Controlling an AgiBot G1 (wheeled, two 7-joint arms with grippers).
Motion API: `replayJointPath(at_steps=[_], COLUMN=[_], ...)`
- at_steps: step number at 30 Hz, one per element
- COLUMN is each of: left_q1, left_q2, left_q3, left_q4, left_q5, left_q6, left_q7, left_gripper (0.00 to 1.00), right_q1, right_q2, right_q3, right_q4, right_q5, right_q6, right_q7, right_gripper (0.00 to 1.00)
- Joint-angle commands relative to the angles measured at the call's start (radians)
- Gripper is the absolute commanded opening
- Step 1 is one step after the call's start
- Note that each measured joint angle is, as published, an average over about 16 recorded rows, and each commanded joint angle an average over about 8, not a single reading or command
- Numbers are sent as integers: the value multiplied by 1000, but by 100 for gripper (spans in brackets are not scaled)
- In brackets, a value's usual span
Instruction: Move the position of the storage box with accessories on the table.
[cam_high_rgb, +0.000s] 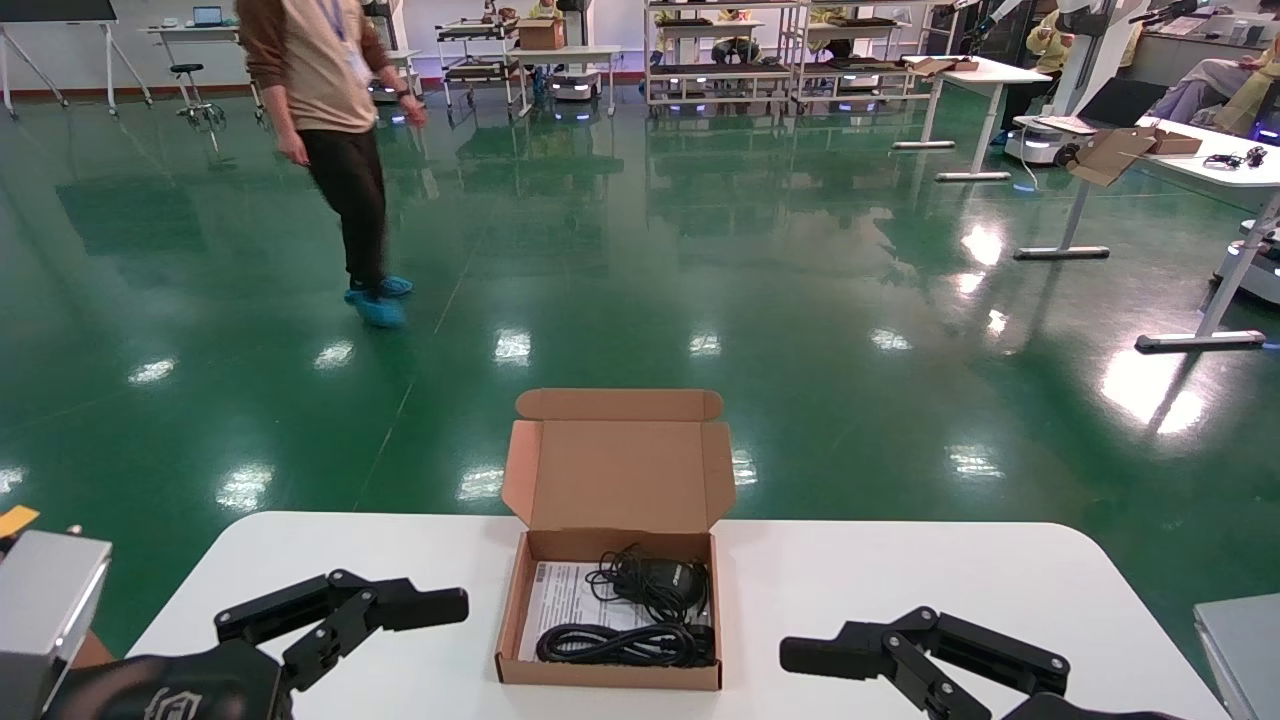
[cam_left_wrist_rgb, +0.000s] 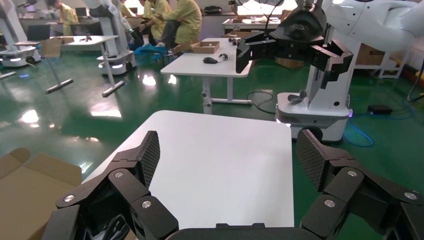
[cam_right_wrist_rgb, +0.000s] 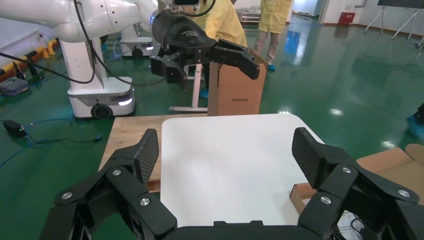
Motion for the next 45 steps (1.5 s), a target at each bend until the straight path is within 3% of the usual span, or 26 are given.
replayJointPath(at_steps=[1,25,34,39,45], left_q1=[0,0,0,0,0], left_q2=[0,0,0,0,0], left_q3=[0,0,0,0,0], left_q4=[0,0,0,0,0], left_q5=[0,0,0,0,0], left_q6=[0,0,0,0,0], left_q7=[0,0,0,0,0], left_gripper=[100,100,100,100,100], right_q1=[0,34,336,497,679], right_q2=[0,6,-51,-120,-239], right_q3=[0,-14,-141,-212,-311], right_q4=[0,3,-155,-327,-601], right_q5=[0,-32,-193,-296,-458], right_q6=[0,-21,-89,-74,-50], right_q7=[0,8,20,5,65], right_gripper=[100,100,100,100,100])
